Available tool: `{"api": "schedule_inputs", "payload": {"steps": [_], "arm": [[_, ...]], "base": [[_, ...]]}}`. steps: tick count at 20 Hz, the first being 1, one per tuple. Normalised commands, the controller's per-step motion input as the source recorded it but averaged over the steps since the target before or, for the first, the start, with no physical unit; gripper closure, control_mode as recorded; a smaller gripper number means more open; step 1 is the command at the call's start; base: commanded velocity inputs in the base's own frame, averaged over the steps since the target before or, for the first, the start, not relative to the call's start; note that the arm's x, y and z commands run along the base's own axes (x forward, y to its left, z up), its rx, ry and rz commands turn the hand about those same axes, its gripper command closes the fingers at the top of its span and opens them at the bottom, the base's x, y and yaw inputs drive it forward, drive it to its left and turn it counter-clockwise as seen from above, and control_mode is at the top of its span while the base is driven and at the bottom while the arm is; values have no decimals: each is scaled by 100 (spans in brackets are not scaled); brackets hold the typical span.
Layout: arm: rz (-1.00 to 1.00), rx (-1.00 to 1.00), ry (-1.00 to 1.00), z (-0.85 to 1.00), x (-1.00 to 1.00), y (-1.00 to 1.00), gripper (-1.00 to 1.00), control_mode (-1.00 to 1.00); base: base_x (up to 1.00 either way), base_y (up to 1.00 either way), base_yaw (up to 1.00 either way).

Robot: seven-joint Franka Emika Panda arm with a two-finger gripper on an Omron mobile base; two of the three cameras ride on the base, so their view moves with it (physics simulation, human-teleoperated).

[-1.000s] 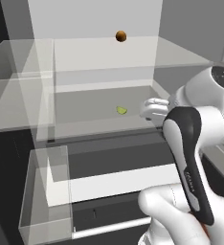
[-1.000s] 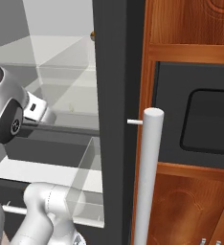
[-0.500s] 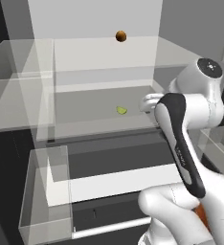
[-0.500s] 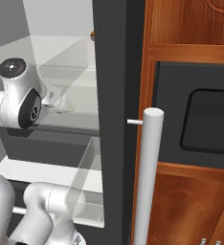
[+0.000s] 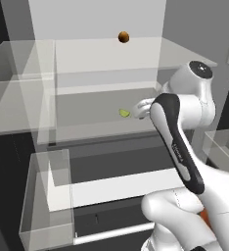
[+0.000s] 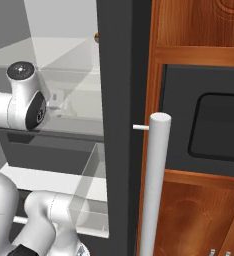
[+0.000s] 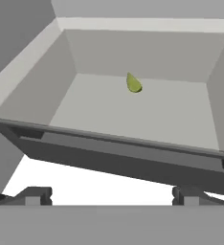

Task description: Take the lemon wedge from the fridge and place it on the plate with fish on the dining counter.

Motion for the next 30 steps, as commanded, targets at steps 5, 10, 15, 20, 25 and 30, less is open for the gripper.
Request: {"api": "schedule_inputs", "payload": {"steps": [5, 10, 15, 20, 25, 30], "arm": [[-2, 0, 0, -5, 82, 0, -100, -100], [0, -1, 0, -29, 53, 0, -100, -100], [-4, -4, 0, -39, 28, -1, -100, -100], [-4, 0, 0, -31, 74, -2, -100, -100], [0, 0, 0, -33, 87, 0, -100, -100], [0, 3, 0, -7, 70, 0, -100, -100]], "base": [[0, 0, 0], [0, 0, 0], [0, 0, 0], [0, 0, 0], [0, 0, 0], [0, 0, 0]]}}
